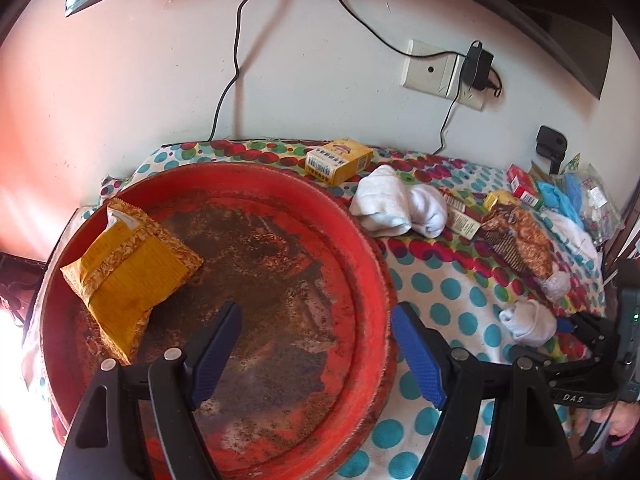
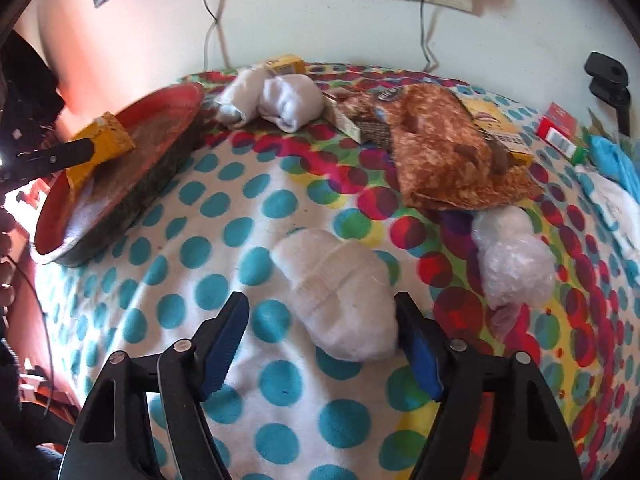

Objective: Organize objects
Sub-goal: 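Carry the white sock toward the red tray with the right gripper, then lower the white sock into the red tray and open the right gripper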

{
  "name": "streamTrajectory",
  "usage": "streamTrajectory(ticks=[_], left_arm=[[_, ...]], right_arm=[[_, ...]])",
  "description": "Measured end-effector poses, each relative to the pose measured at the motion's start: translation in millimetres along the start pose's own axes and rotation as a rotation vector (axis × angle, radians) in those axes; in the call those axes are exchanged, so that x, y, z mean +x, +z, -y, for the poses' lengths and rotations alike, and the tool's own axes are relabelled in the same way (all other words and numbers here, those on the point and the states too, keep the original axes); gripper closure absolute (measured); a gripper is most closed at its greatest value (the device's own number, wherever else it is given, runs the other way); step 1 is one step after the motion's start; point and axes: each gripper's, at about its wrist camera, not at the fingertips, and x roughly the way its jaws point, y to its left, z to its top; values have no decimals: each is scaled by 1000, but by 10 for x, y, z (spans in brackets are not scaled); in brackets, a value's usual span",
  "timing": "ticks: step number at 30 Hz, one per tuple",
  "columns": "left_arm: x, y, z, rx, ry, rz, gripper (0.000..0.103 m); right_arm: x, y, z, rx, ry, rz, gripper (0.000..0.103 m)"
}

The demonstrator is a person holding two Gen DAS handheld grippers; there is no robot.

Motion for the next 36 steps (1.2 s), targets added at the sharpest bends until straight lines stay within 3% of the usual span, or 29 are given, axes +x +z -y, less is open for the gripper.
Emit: streamTrajectory(ticks=[1, 5, 8, 13, 19, 29, 36], left_arm=[[7, -5, -12, 1, 1, 2, 23], [-8, -10, -114, -18, -14, 22, 23], [-16, -6, -220, -52, -36, 25, 23], [-1, -12, -332, -87, -60, 13, 23], [-7, -35, -413, -88, -81, 7, 23], [31, -58, -671, -83, 26, -16, 23], [74, -101, -856, -123, 49, -34, 23]], right_arm=[[5, 1, -13, -19, -10, 2, 35], [-28, 15, -93, -46, -52, 5, 63], [-49, 72, -90, -45, -72, 10, 68], [-227, 173, -176, -43, -99, 57, 68], [-363, 465, -528, -105, -26, 90, 68], [-221, 1077, -1263, -215, 76, 108, 68], [-60, 1471, -1535, -255, 107, 99, 68]])
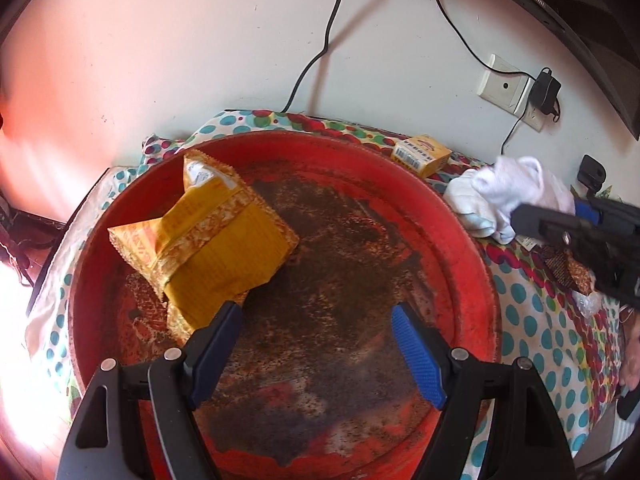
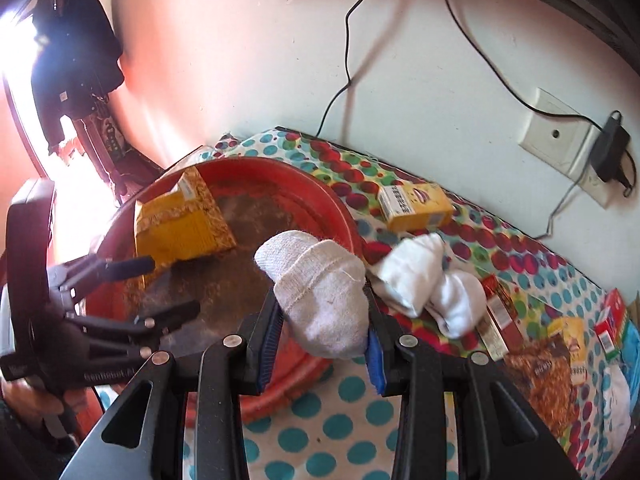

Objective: Organize objects
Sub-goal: 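Lower the white sock into the red tray and open the right gripper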

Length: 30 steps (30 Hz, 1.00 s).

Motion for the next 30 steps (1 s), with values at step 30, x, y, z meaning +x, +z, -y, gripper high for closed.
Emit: streamTrajectory(ticks=[30], left_arm=[[-42, 4, -389, -116, -1, 44, 23]], right_arm=[[1444, 627, -466, -39, 13, -181, 56]])
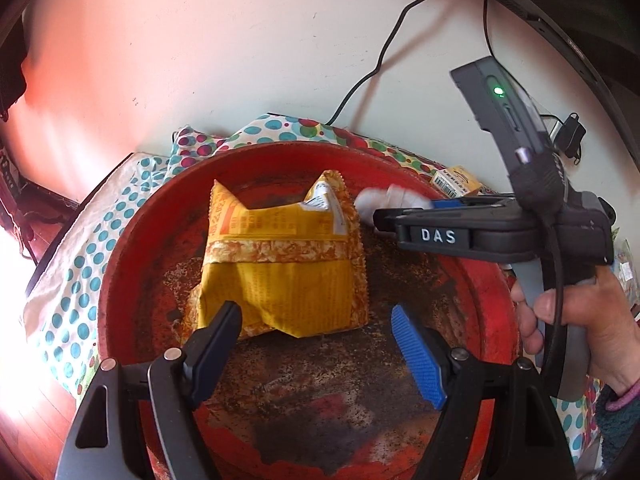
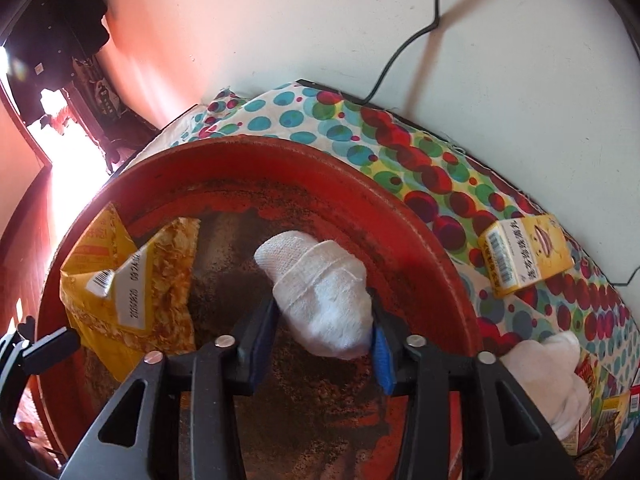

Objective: Organize objects
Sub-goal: 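Lower the white sock into the red tray and open the right gripper, then grasp the clear plastic-wrapped bundle with the right gripper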

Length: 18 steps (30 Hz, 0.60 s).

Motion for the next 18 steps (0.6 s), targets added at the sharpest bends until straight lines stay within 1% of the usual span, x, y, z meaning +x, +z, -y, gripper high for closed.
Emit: streamTrajectory(ticks=[2, 3, 5, 7, 10, 11, 13, 15, 16, 18], left_arm=[[-14, -1, 28, 7, -8, 6, 23], [-17, -2, 46, 10, -10, 7, 23], [-15, -5, 86, 17, -13, 4, 23], [1, -13, 134, 24, -9, -4, 23], [-4, -25, 226, 44, -21, -6, 23], [-4, -28, 257, 48, -27, -6, 23], [-3, -34, 330, 65, -28, -7, 23], [-1, -49, 419, 88, -27, -9, 23], [-2, -54, 457, 96, -30, -11, 23], [-14, -56, 537, 106, -52, -12, 23]], right_arm=[[-111, -72, 15, 1, 10, 31, 42], [-202, -133, 30, 3, 4, 48, 40], [-450, -323, 104, 9, 2, 97, 40], [-684, -536, 217, 17, -12, 127, 39], [-1066, -955, 479, 63, -31, 165, 30], [-1229, -1159, 614, 94, -53, 182, 29], [-1439, -1447, 820, 131, -98, 201, 29], [-1683, -1805, 1076, 175, -177, 214, 25], [-1748, -1929, 1160, 198, -201, 214, 23], [-1853, -2204, 1397, 257, -266, 208, 23]])
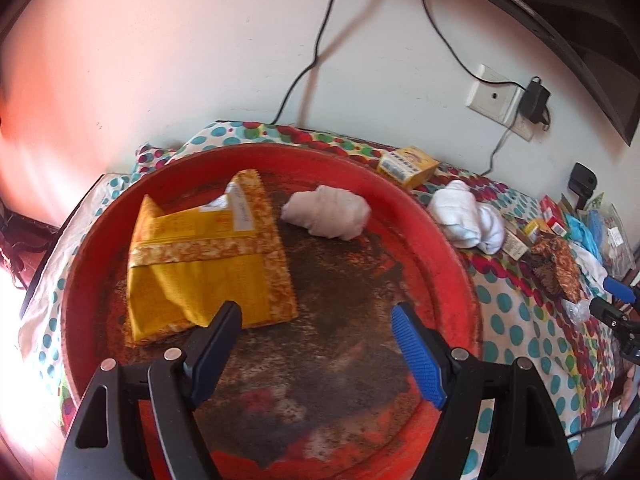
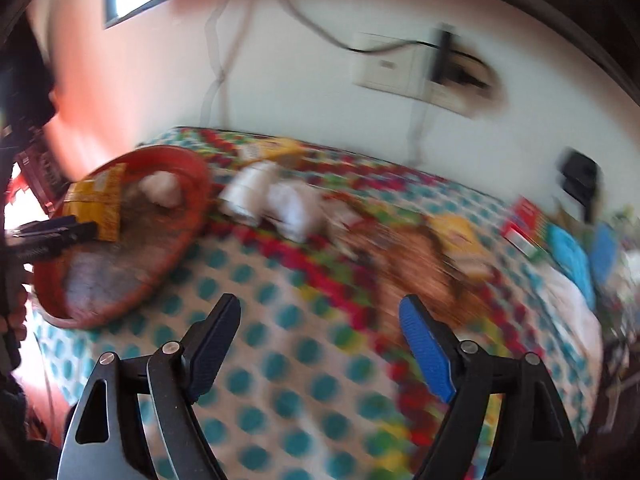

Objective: Organize objects
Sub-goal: 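Grasp the clear plastic-wrapped bundle with the right gripper, then grasp and lift the brown chocolate bag with the left gripper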

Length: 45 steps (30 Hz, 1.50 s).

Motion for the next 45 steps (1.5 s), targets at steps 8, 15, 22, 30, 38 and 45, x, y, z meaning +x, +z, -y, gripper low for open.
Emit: streamTrajectory(ticks=[8, 15, 22, 30, 38, 45], left_arm=[[-43, -10, 436, 94, -15, -1, 23], [-59, -49, 909, 163, -74, -24, 23], [88, 23, 1435, 172, -136, -123, 23], [476, 311, 2240, 91, -278, -289, 23], [985, 494, 2822, -57, -326, -427, 23], [1257, 508, 2863, -226, -306, -466, 23]], right_arm=[[225, -484, 680, 56, -108, -64, 29], [508, -491, 734, 49, -40, -57, 40], [625, -558, 808, 50, -41, -76, 79], [490, -758, 1142, 168, -24, -35, 80], [490, -768, 1272, 234, 43, -31, 80], [508, -785, 1248, 224, 73, -28, 79]])
